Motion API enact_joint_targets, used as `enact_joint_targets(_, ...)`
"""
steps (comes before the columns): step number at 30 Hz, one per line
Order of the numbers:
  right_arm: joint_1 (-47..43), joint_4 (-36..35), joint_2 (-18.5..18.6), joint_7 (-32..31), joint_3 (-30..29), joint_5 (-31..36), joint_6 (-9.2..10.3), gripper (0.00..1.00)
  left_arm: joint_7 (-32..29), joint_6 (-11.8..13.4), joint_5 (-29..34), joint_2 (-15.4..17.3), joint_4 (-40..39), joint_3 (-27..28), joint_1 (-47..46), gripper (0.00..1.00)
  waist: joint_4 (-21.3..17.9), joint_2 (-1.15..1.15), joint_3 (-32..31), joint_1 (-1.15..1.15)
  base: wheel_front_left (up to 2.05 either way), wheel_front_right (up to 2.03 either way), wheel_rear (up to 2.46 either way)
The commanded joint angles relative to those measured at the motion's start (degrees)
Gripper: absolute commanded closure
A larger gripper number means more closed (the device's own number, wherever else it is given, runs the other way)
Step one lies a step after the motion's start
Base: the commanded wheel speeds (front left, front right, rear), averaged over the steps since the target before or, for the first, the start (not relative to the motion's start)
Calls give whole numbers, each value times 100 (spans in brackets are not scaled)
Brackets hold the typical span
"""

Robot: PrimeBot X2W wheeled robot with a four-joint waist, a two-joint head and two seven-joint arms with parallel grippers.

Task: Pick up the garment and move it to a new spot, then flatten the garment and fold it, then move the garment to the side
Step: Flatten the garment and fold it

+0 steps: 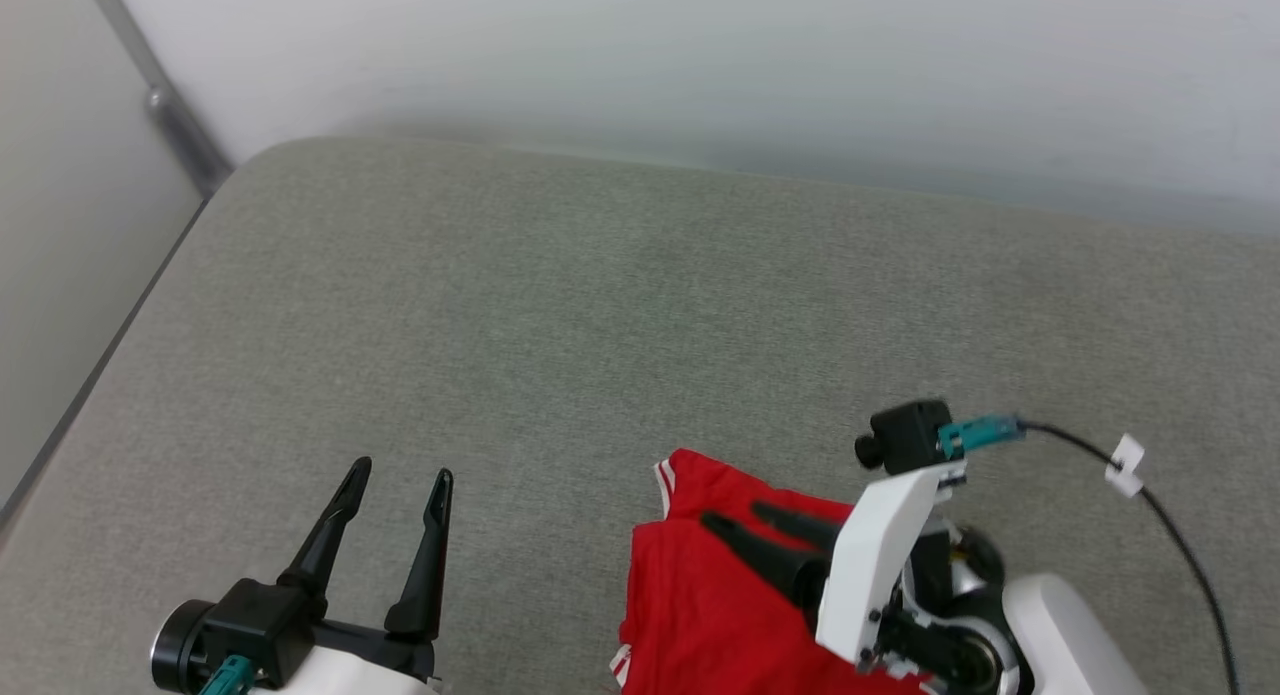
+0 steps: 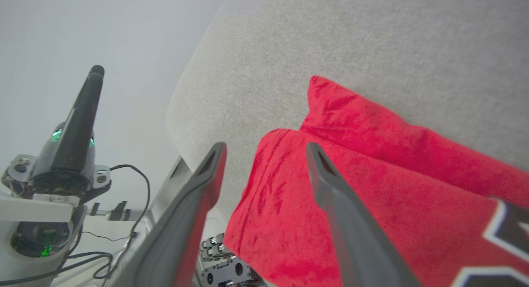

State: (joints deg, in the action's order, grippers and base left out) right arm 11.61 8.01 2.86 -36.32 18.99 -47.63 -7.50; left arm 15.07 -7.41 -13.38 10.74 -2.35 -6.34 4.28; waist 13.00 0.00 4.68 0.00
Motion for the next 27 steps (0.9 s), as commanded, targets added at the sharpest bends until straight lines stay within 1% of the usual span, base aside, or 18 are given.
enact_joint_targets(1,167,-136,0,7,-82,406,2,0,12,-6,-22,19,-25,28,-51,0,-107,0,-10,0,0,0,0)
enact_joint_targets(3,279,-327,121,41,-173,1058,2,0,12,-6,-25,13,-40,39,-65,0,-203,0,-6,0,0,0,0)
enact_joint_targets(5,378,-519,416,186,-238,1653,2,0,12,-6,-33,-1,-45,60,-78,0,-302,0,-4,0,0,0,0)
enact_joint_targets(7,444,-645,679,426,-287,2077,1,0,12,-6,-33,-9,-42,67,-99,0,-393,0,0,0,0,0,0)
enact_joint_targets(10,521,-768,1151,978,-407,2526,1,0,12,-6,-44,-46,-32,104,-110,0,-532,0,0,0,0,0,0)
enact_joint_targets(13,438,-809,1530,1640,-556,2819,1,0,12,-6,-52,-98,-27,123,-105,0,-664,0,-5,0,0,0,0)
enact_joint_targets(16,212,-815,1756,2294,-815,2973,2,0,12,-6,-66,-132,-15,100,-116,0,-757,0,-16,0,0,0,0)
enact_joint_targets(20,-158,-906,1744,2983,-1253,3029,2,0,12,-6,-169,-179,-47,107,-75,0,-875,0,-46,0,0,0,0)
enact_joint_targets(23,-489,-1067,1575,3385,-1601,3083,1,0,12,-6,-235,-173,-74,109,-32,0,-920,0,-65,0,0,0,0)
enact_joint_targets(27,-900,-1375,1288,3761,-1849,3176,2,0,12,-7,-352,-170,-144,122,40,0,-970,0,-95,0,0,0,0)
